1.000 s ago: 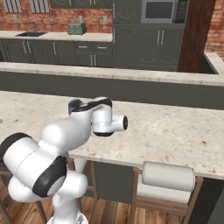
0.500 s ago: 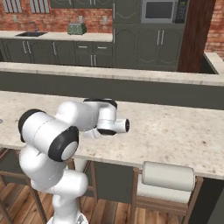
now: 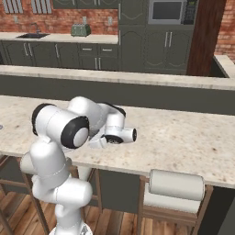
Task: Retrieve the wine glasses from the counter and place one next to each plate.
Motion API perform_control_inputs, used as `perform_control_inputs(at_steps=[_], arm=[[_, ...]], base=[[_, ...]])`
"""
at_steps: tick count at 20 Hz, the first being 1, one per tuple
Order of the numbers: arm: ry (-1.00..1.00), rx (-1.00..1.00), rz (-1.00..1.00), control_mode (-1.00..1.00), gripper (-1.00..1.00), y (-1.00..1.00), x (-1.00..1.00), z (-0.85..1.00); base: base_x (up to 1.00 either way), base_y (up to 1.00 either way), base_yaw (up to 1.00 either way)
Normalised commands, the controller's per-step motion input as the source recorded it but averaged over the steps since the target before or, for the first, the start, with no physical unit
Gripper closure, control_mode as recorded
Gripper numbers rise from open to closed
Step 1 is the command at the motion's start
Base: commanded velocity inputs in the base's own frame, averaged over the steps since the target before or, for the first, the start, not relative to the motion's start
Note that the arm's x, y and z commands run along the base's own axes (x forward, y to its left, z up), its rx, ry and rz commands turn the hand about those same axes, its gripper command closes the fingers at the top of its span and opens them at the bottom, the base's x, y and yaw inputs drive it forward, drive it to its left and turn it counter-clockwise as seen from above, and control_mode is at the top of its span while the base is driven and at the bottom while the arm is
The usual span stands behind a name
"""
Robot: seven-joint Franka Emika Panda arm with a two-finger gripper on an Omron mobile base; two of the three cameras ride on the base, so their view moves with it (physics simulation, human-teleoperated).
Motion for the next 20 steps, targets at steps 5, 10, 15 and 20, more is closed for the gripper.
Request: perform_control_inputs(at_steps=[5,10,15,20], arm=[[0.11,-0.01,0.0,-1.0,1.0,0.02,0.35,-0.33],[0.05,0.0,0.0,-1.0,1.0,0.06,0.32,-0.31],[0.0,0.0,0.0,-1.0,1.0,0.06,0.32,-0.3],[0.0,0.0,0.0,-1.0,1.0,0.03,0.28,-0.33]], base=[[0.0,0.0,0.0],[0.0,0.0,0.0],[0.0,0.0,0.0],[0.0,0.0,0.0]])
